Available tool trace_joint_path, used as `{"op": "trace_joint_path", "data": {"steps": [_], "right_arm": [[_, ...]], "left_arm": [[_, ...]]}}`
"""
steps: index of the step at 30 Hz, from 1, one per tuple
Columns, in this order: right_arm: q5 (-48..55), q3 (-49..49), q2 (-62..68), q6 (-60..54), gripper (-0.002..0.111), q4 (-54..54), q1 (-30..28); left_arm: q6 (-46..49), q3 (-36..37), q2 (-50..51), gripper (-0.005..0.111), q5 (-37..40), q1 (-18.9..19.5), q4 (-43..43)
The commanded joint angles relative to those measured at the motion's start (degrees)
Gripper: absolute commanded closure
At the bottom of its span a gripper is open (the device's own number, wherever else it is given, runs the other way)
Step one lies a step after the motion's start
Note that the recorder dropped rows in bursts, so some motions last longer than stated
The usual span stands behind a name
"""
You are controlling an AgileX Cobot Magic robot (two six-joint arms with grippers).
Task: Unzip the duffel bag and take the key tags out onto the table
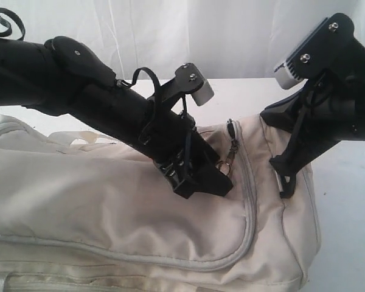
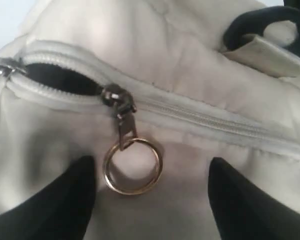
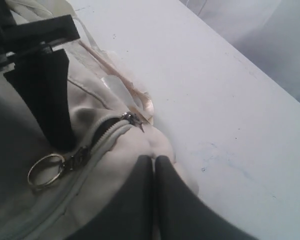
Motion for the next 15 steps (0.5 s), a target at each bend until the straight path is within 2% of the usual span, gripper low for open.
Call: {"op": "trace_joint_path", "data": {"steps": [1, 6, 8, 12, 15], "right_arm": [[-2.92, -0.26, -0.61, 0.0, 0.108, 0.51, -0.02], [-2.92, -0.26, -0.61, 0.0, 0.108, 0.51, -0.02], [-2.92, -0.26, -0.61, 0.0, 0.108, 0.51, -0.02], [-2.92, -0.26, -0.61, 0.0, 0.108, 0.51, -0.02], [-2.92, -0.26, -0.61, 0.0, 0.108, 0.51, -0.02]], "left_arm": [[2.07, 0.16, 1.6, 0.039, -1.26, -2.15, -1.02], [3.61, 0.16, 2.56, 0.04, -5.44, -4.88, -1.02], [3.61, 0.16, 2.56, 0.047, -8.45, -5.62, -1.02], [3.61, 0.16, 2.64, 0.07, -8.61, -5.69, -0.92], [3.61, 0.16, 2.64, 0.08, -8.51, -5.69, -0.57]]}}
